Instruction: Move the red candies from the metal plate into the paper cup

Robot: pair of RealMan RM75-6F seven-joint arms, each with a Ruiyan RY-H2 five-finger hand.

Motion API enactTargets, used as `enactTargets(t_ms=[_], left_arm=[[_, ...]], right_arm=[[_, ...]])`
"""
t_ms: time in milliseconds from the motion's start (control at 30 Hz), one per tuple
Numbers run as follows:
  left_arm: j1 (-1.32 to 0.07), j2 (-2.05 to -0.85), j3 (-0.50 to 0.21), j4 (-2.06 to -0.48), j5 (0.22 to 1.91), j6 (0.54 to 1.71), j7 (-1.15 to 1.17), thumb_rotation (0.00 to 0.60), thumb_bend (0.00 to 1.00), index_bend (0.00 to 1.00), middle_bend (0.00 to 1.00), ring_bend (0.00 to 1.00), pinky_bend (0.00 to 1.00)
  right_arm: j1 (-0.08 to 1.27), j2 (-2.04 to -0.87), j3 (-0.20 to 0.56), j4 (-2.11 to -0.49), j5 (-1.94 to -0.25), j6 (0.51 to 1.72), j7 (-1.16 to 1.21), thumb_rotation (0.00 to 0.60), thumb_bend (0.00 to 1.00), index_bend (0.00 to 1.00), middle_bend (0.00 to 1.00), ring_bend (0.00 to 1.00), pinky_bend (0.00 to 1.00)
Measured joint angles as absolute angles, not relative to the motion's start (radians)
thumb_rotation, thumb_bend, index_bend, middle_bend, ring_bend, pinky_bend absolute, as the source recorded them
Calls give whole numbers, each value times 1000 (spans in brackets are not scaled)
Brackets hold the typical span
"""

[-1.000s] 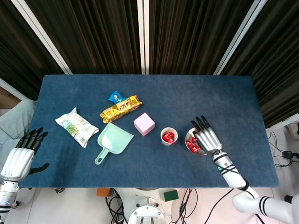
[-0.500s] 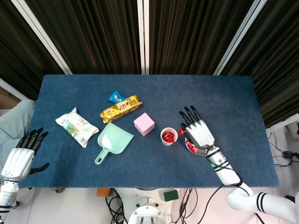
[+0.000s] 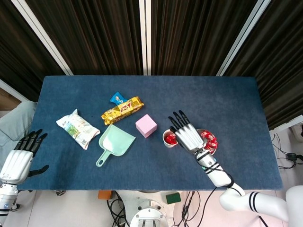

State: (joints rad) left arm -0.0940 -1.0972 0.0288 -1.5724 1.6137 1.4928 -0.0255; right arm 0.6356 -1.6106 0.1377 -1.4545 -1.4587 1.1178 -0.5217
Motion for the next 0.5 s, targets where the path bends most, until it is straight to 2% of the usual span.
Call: enactTargets(t_ms=[167, 367, 500], left_arm=[[-94, -1098, 30, -1576, 1615, 1492, -18, 600, 98, 91, 31, 1, 151], [-96, -1100, 31, -1579, 1615, 1486, -10, 600, 97, 90, 31, 1, 151], [-96, -1101, 31, -1582, 1618, 1488, -3, 600, 98, 91, 31, 1, 151]], right_arm=[[621, -1582, 117, -1477, -1486, 1144, -494, 600, 364, 265, 96, 0, 0], [553, -1524, 64, -1479, -1524, 1222, -433, 600, 364, 308, 95, 0, 0], [510, -1483, 23, -1453, -1515, 1225, -390, 600, 363, 321, 90, 0, 0]])
